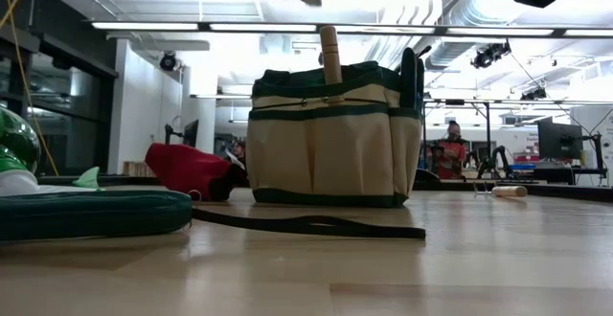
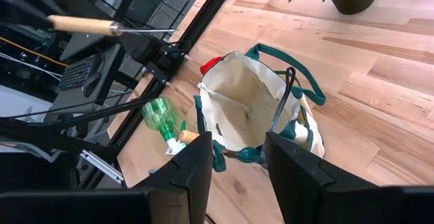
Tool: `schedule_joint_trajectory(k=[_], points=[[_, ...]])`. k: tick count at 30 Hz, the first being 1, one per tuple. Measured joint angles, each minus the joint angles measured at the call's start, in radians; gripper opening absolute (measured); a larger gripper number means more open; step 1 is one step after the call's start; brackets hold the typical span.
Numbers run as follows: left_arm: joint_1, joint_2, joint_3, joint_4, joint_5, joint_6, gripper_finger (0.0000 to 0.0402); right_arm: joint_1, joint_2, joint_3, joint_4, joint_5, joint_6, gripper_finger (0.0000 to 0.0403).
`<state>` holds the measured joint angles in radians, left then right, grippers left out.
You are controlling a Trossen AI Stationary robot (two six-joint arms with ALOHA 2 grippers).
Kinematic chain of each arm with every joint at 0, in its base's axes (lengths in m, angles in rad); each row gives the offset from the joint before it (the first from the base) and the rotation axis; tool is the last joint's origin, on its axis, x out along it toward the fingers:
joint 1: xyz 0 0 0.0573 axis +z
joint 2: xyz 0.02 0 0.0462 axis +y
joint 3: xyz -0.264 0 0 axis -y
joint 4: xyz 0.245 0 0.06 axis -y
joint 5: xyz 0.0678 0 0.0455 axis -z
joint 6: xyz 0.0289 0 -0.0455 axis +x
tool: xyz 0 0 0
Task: Pick & Place Garden tools in Gardening bag
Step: Put the trowel into the gardening bag
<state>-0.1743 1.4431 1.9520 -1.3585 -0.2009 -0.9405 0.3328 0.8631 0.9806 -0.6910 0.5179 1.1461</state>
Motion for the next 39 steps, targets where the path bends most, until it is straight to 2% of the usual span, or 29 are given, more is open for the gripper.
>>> schedule_joint_trajectory(k=[11, 25, 35, 39], points=[[-0.117, 0.051, 0.013, -0.046, -0.024, -0.019, 0.0057, 0.0, 0.0, 0.0, 0.001, 0.0, 0.0, 0.0129], [-0.114, 0.15, 0.014, -0.11, 0.134, -0.035, 0.0057, 0.0, 0.0, 0.0, 0.002, 0.0, 0.0, 0.0129], [-0.063, 0.214, 0.012, -0.136, 0.137, -0.097, 0.0057, 0.0, 0.0, 0.0, 0.006, 0.0, 0.0, 0.0129], [-0.029, 0.243, 0.012, -0.133, 0.171, -0.089, 0.0057, 0.0, 0.0, 0.0, 0.006, 0.0, 0.0, 0.0129]])
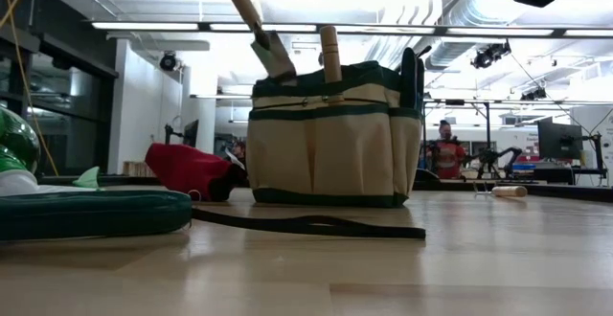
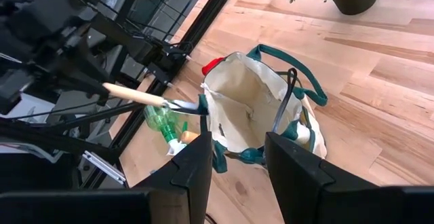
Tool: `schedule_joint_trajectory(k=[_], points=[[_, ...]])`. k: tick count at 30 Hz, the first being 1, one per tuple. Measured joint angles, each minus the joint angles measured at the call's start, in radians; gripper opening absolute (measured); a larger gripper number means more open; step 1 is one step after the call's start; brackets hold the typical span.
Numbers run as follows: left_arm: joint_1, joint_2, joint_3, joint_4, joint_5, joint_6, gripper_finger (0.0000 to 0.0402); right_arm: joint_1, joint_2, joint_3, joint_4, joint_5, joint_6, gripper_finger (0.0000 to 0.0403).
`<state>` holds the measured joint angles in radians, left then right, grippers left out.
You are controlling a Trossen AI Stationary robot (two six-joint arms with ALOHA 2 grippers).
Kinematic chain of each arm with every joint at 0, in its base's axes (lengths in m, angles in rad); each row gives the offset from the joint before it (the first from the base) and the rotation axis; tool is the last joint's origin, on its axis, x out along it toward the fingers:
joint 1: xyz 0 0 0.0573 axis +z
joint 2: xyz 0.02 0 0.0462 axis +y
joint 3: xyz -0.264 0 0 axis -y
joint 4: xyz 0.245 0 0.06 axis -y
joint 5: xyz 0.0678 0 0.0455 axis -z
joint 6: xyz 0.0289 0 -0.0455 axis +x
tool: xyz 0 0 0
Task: Pick & Place Garden tools in Gardening bag
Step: Put the trowel into the gardening bag
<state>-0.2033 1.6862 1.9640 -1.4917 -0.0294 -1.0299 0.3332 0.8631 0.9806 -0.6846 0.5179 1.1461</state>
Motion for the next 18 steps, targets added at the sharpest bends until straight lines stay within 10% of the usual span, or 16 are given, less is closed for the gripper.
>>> schedule_joint_trajectory(k=[18], points=[[0.056, 0.052, 0.0, -0.01, 0.051, 0.003, 0.0057, 0.0, 0.0, 0.0, 0.0, 0.0, 0.0, 0.0129]])
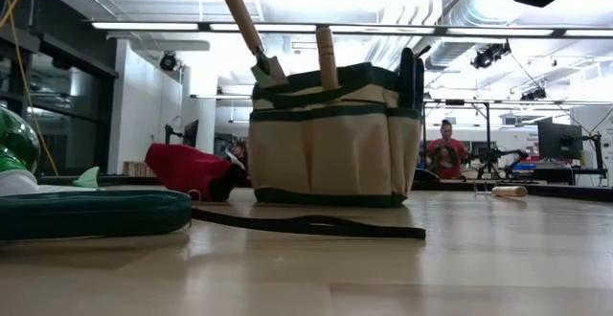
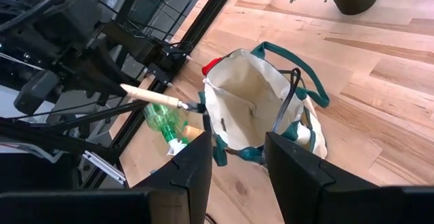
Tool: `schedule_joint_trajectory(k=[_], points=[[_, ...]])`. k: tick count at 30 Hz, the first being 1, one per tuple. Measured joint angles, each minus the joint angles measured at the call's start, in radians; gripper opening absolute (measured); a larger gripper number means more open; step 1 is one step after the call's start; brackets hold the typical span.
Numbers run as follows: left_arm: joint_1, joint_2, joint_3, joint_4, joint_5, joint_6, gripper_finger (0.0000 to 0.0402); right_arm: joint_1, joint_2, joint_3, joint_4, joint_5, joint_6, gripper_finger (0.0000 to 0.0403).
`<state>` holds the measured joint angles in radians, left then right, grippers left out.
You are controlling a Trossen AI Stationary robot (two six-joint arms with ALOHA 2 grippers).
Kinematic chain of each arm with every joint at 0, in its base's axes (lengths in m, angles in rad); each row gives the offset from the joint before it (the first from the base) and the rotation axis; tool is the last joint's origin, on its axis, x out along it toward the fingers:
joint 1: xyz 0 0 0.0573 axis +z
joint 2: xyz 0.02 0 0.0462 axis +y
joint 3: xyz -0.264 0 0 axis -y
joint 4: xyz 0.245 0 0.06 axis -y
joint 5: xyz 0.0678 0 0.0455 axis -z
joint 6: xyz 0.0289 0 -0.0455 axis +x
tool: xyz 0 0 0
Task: Pick & Place Garden tools in Gardening bag
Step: Put the trowel into the gardening bag
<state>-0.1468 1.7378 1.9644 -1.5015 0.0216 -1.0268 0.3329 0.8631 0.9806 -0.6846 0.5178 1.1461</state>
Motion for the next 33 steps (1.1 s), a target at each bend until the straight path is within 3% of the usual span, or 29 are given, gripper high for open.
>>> schedule_joint_trajectory(k=[15, 24, 33], points=[[0.01, 0.014, 0.003, -0.035, -0.004, -0.007, 0.0057, 0.0, 0.0, 0.0, 0.0, 0.0, 0.0, 0.0129], [0.001, 0.01, 0.091, -0.064, -0.036, -0.008, 0.0057, 0.0, 0.0, 0.0, 0.0, 0.0, 0.0, 0.0129], [-0.024, 0.01, 0.096, -0.069, -0.005, -0.008, 0.0057, 0.0, 0.0, 0.0, 0.0, 0.0, 0.0, 0.0129]])
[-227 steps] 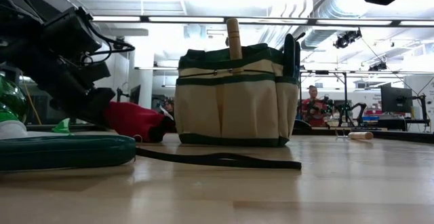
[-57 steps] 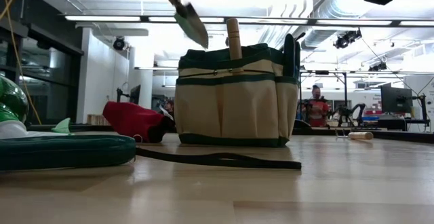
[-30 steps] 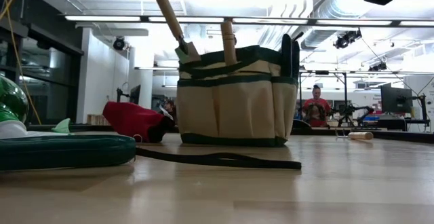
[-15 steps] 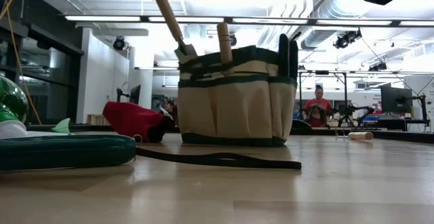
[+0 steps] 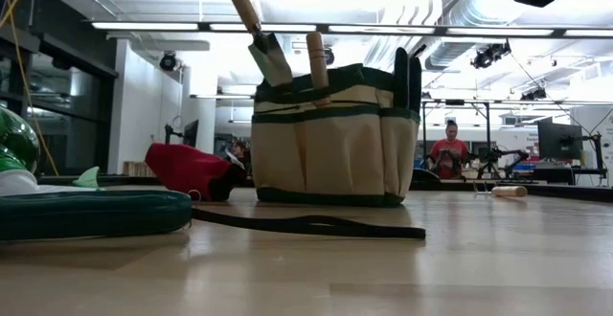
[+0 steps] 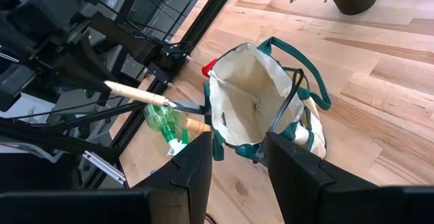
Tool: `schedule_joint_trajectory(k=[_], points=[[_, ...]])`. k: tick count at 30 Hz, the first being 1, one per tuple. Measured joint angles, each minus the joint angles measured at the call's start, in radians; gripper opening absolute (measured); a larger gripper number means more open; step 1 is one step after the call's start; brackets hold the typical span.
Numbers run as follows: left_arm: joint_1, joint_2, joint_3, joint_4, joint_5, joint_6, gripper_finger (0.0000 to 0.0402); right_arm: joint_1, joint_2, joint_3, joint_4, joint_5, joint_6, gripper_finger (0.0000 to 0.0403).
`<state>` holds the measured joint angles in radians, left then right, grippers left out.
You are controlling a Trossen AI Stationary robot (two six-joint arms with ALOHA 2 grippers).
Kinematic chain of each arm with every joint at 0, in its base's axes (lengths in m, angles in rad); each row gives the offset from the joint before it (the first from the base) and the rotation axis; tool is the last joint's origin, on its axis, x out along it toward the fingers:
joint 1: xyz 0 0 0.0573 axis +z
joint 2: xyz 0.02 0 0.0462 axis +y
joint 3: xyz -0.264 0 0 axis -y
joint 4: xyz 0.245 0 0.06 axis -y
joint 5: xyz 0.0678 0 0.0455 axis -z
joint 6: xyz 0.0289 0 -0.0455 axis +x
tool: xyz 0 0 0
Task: Pick & Place Garden tools in Gardening bag
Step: Put the trowel into the gardening bag
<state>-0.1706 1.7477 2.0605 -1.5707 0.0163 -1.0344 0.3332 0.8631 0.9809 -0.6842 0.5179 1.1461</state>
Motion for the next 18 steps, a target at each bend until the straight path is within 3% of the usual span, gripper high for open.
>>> schedule_joint_trajectory(k=[18], points=[[0.02, 0.021, -0.053, 0.0, -0.024, 0.009, 0.0057, 0.0, 0.0, 0.0, 0.0, 0.0, 0.0, 0.0129]])
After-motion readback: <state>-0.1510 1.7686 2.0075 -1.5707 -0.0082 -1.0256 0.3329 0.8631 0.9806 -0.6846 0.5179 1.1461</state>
